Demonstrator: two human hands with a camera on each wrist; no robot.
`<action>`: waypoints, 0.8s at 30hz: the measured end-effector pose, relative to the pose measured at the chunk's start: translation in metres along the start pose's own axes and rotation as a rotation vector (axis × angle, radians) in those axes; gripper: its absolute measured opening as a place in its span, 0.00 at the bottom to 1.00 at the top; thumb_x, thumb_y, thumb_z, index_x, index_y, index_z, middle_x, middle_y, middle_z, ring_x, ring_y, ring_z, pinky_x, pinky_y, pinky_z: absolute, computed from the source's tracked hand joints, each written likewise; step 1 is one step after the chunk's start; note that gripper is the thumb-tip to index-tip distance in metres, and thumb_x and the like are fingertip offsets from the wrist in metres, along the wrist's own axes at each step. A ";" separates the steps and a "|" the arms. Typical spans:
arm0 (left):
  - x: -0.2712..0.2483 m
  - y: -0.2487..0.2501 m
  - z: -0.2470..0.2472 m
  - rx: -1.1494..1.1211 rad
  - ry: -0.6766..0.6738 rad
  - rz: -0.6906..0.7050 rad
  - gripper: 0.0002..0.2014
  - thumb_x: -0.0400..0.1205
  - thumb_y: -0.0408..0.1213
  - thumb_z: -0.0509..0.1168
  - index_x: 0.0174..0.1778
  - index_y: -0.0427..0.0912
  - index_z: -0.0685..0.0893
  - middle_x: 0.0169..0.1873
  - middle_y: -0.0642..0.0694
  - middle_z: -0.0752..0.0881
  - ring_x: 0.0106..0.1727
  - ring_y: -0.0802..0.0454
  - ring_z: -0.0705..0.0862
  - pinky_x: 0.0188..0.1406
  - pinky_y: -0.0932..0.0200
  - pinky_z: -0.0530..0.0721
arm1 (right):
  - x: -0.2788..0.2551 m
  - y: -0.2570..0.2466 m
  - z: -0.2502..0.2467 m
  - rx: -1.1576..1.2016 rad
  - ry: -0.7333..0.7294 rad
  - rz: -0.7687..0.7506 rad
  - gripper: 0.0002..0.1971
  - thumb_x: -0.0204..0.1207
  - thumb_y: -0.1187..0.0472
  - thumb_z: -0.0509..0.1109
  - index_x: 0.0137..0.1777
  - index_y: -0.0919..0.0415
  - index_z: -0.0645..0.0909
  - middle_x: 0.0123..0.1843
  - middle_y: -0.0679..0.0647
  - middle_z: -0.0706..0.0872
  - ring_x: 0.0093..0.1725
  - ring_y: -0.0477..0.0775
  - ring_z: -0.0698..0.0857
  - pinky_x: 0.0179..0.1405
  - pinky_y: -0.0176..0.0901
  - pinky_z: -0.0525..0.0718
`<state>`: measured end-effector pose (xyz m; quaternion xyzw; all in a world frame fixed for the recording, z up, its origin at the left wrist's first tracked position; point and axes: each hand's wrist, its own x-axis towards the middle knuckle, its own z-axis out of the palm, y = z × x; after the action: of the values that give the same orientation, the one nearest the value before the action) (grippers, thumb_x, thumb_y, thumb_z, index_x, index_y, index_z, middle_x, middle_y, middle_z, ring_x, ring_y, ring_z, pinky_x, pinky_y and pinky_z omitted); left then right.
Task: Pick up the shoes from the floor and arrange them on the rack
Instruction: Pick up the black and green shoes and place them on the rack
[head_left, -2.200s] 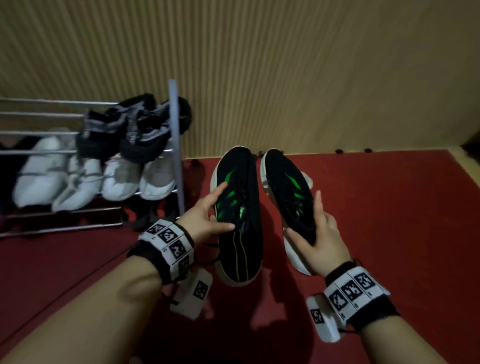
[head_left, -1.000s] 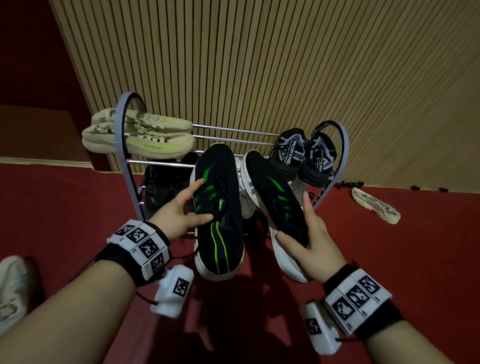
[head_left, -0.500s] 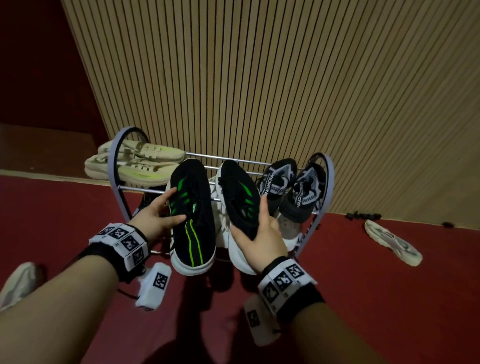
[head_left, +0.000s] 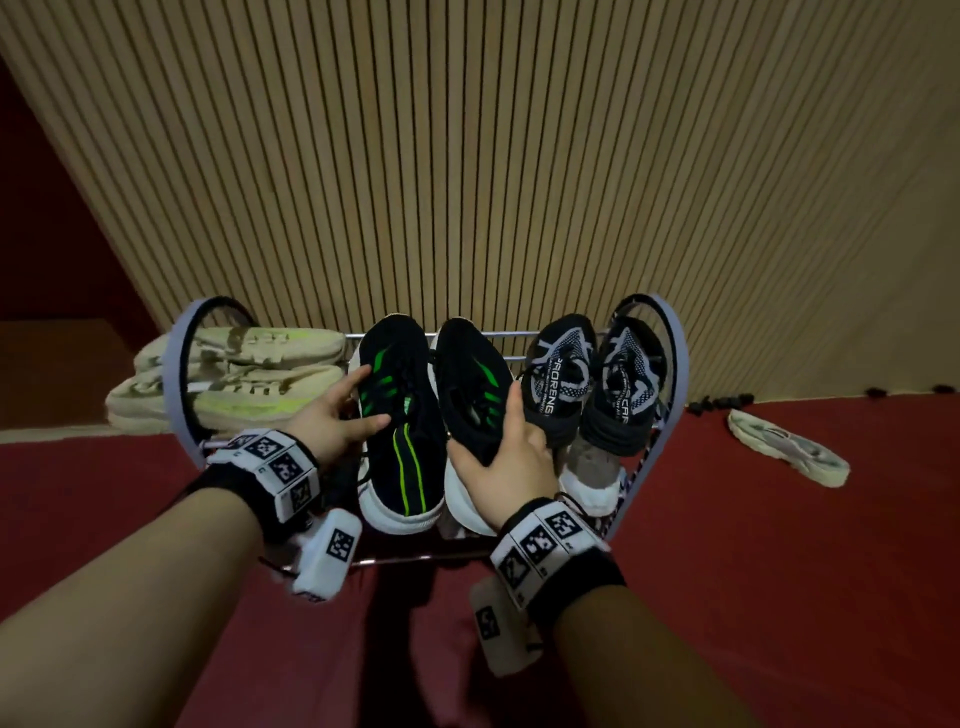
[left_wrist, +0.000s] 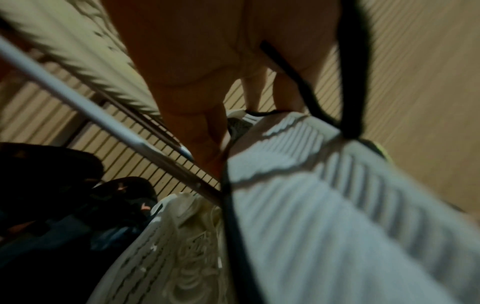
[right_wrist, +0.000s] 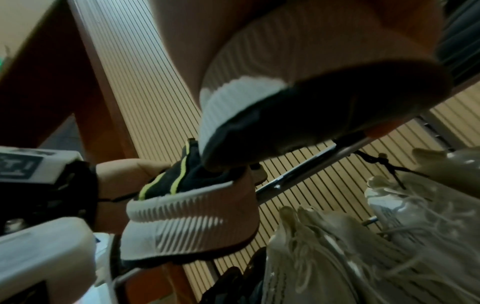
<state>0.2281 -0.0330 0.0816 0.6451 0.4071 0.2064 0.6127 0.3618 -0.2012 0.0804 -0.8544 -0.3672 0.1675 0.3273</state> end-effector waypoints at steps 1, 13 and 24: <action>0.009 0.002 -0.001 0.030 -0.023 0.017 0.36 0.76 0.30 0.71 0.78 0.58 0.64 0.70 0.44 0.77 0.66 0.43 0.80 0.68 0.39 0.77 | 0.005 -0.004 0.003 -0.011 0.006 0.030 0.48 0.73 0.34 0.62 0.80 0.40 0.30 0.77 0.58 0.62 0.74 0.63 0.67 0.65 0.52 0.73; -0.005 -0.008 -0.018 0.336 -0.076 0.036 0.39 0.79 0.41 0.68 0.82 0.50 0.54 0.76 0.45 0.68 0.75 0.50 0.69 0.67 0.65 0.65 | 0.026 -0.021 0.009 0.011 -0.092 0.194 0.48 0.73 0.31 0.60 0.81 0.43 0.32 0.78 0.61 0.60 0.75 0.66 0.66 0.72 0.57 0.69; -0.027 -0.004 0.013 0.854 -0.345 0.042 0.64 0.62 0.53 0.80 0.80 0.63 0.36 0.78 0.43 0.25 0.82 0.42 0.35 0.81 0.43 0.52 | 0.002 0.034 -0.015 0.158 -0.253 -0.215 0.57 0.66 0.53 0.80 0.83 0.48 0.39 0.84 0.47 0.49 0.83 0.46 0.51 0.75 0.37 0.55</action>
<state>0.2215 -0.0622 0.0819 0.8729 0.3346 -0.0781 0.3464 0.3883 -0.2240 0.0686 -0.7539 -0.4803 0.2660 0.3608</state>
